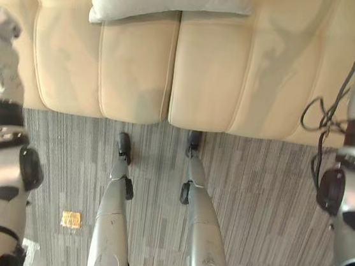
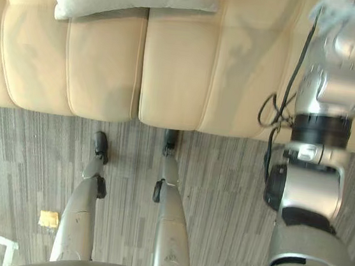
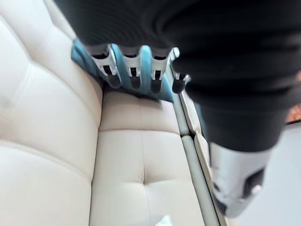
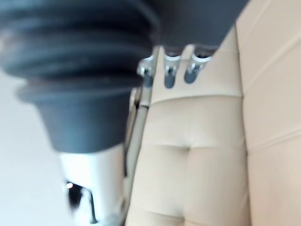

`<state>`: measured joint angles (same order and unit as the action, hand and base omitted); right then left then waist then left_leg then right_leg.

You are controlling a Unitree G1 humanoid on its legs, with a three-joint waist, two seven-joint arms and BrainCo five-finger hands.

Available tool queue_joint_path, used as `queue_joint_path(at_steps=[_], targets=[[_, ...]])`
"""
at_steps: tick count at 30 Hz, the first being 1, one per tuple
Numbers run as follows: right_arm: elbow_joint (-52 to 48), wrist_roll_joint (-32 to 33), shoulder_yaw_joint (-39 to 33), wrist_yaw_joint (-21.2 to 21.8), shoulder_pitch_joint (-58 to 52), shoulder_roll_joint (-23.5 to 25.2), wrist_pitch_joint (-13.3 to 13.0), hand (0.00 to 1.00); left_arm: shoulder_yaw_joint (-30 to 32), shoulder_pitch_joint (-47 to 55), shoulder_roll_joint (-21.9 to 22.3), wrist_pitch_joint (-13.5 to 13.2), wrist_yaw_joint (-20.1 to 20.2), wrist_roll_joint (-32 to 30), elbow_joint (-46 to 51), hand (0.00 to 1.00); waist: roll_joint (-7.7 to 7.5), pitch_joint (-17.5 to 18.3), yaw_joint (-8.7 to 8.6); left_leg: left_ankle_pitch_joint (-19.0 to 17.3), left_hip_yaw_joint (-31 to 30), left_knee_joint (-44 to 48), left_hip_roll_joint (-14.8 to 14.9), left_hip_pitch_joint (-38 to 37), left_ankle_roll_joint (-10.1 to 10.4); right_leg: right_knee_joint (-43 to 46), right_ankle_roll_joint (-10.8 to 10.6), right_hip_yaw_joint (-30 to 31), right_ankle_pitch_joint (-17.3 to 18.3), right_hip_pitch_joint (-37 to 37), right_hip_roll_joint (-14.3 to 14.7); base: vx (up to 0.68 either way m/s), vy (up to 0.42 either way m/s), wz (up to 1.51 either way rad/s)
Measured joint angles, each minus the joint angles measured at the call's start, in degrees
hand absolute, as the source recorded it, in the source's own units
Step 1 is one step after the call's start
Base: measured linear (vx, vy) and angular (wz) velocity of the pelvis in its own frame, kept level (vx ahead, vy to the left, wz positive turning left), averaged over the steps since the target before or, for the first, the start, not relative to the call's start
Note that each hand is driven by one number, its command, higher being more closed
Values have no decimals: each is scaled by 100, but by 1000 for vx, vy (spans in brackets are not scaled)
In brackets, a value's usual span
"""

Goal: Pick up cushions and gather them together orderly.

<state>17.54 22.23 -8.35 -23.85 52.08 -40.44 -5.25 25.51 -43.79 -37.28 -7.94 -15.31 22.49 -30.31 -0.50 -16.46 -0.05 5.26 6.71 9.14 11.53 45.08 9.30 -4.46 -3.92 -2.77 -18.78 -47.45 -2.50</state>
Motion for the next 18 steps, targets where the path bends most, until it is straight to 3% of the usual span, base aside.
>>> queue_joint_path(at_steps=[3, 6, 7, 11, 13, 18], targets=[[-669, -74, -415, 221, -1575, 638, -16, 0, 378, 1521, 563, -69, 74, -8, 774, 0, 0, 0, -1, -69, 49, -26, 78, -342, 38, 0, 60, 6, 38, 298, 81, -35, -11, -15], [-1263, -483, -588, 461, -3114, 1600, -11, 0, 286, 2894, 1616, -114, 196, -20, 1318, 0, 0, 1, -15, -168, 83, -50, 112, -831, 42, 6, 161, 0, 102, 761, 113, -11, 14, -9], [-1420, -713, -584, 621, -3756, 2041, -11, 0, 72, 3463, 2173, -114, 259, -86, 1461, 0, -1, 19, -10, -228, 96, -59, 113, -1129, 37, 26, 181, -3, 150, 1036, 117, 1, 30, -6], [-1411, -1398, -232, 949, -5210, 3077, -10, 0, -748, 4815, 3013, -50, 476, -664, 1368, 0, -112, 427, 39, -392, 194, -118, 113, -1886, -22, 27, 267, -25, 458, 1707, 125, 19, 33, -10], [-1190, -1633, -16, 1126, -5687, 3360, -16, 0, -983, 5223, 3252, -13, 587, -929, 1144, 0, -156, 652, 97, -430, 323, -259, 106, -2322, -58, 21, 279, -153, 564, 2020, 81, 61, 46, -24], [578, -2293, 141, 1437, -6166, 3851, 80, 0, -1246, 5527, 3645, 188, 891, -1647, -431, 0, -147, 1251, 132, -684, 445, -342, 79, -3356, -70, 15, 196, -277, 744, 3036, 35, 79, 82, -10]])
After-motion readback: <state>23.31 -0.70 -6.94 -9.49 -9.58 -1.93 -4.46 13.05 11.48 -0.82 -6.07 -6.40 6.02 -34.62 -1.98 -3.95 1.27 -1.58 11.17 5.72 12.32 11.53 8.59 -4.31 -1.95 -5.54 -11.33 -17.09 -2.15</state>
